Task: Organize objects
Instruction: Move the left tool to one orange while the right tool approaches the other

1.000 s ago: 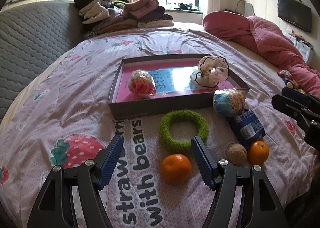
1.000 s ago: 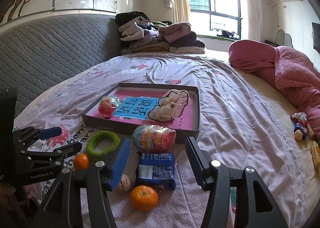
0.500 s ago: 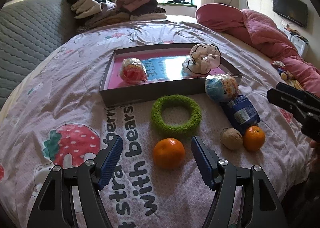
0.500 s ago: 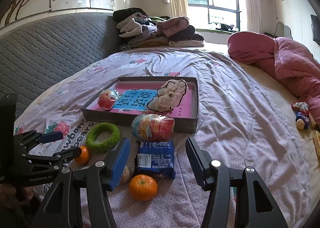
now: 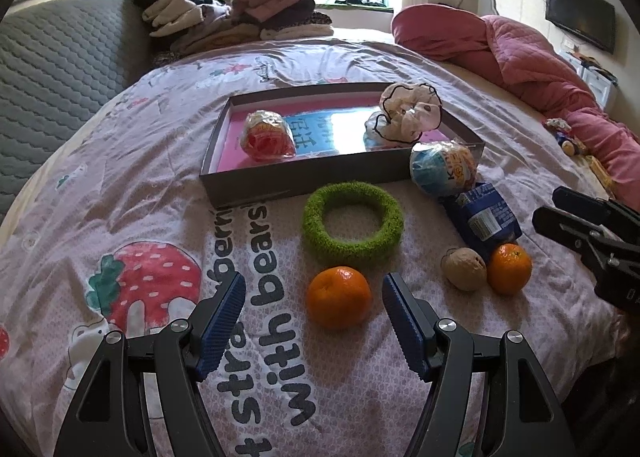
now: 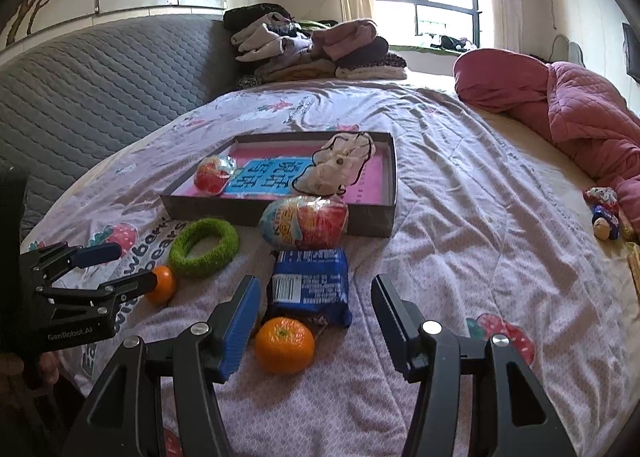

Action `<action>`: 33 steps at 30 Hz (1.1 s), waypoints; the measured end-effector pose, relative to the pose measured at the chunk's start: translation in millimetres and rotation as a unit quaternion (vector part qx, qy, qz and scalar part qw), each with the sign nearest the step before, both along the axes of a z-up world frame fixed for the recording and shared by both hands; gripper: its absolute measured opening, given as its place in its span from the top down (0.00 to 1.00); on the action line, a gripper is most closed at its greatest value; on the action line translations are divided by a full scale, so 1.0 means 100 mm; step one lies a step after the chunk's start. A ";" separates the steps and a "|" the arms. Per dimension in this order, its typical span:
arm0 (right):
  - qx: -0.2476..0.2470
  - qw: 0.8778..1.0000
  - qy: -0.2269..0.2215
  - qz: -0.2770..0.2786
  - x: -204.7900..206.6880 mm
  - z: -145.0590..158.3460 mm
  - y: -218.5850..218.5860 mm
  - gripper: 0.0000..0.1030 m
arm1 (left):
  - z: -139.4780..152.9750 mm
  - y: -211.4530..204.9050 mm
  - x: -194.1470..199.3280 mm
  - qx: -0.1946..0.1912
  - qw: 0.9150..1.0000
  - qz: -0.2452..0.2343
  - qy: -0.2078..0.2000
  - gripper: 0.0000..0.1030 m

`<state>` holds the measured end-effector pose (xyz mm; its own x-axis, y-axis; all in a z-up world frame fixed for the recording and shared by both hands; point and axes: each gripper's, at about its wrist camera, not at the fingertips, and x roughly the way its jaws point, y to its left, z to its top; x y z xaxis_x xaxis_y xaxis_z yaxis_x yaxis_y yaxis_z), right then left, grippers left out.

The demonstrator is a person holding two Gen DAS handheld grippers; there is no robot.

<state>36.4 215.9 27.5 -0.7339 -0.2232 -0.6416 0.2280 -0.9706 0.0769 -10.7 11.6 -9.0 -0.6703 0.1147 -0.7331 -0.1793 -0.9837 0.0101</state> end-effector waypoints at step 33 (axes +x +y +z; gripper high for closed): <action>0.019 0.998 -0.053 0.014 0.03 -0.30 -0.16 0.45 | -0.16 0.06 -0.02 -0.002 0.999 -0.012 -0.030 0.30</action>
<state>39.3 200.1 -2.8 -0.6553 -0.2174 -0.7234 0.2481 -0.9665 0.0656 -13.2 17.4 -24.6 -0.6227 0.1274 -0.7721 -0.2040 -0.9790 0.0030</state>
